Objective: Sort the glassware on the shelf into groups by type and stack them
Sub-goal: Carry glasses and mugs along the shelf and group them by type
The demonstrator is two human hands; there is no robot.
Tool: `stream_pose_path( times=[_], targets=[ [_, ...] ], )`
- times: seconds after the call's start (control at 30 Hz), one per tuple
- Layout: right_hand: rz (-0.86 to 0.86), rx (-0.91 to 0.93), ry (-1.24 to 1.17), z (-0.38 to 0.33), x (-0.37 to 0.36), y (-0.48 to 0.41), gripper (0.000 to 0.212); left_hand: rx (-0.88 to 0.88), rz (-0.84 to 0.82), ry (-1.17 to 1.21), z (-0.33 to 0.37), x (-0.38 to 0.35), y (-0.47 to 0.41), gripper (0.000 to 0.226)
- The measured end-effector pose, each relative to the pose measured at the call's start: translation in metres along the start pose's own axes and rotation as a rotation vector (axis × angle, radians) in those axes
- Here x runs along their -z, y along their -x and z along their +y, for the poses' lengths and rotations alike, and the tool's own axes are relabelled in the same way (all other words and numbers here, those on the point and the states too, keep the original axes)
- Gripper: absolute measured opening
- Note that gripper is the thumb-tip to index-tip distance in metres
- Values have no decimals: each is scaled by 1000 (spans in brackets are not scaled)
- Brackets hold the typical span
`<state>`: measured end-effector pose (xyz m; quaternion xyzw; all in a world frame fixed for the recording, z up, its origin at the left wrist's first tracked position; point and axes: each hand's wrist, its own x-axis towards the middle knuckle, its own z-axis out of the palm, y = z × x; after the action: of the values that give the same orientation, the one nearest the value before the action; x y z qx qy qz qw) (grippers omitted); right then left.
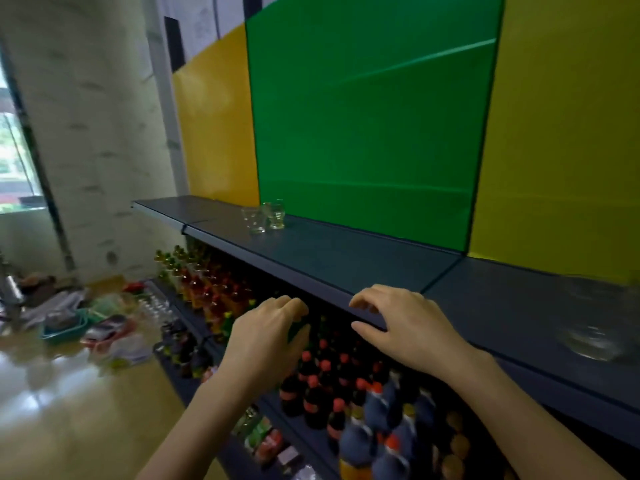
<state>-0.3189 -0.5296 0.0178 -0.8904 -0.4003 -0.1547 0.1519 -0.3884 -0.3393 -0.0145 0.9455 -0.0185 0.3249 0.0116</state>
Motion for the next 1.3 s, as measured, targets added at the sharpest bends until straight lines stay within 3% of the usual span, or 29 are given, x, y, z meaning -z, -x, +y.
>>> stream_pose_path(
  times=[0.5,0.93,1.13,1.3],
  targets=[
    [-10,-16,50,-39,-107,-225,40,99,89,42,-205,-58,-72,21],
    [27,-164,85,16,-172,-425,37,168,60,107,-346,-156,-210,48],
    [33,-272,75,35,-194,-477,41,273,-16,292,-379,-194,-260,74],
    [44,-388,13,53,-214,-519,53,376,-90,653,-399,-226,-309,94]
  ],
)
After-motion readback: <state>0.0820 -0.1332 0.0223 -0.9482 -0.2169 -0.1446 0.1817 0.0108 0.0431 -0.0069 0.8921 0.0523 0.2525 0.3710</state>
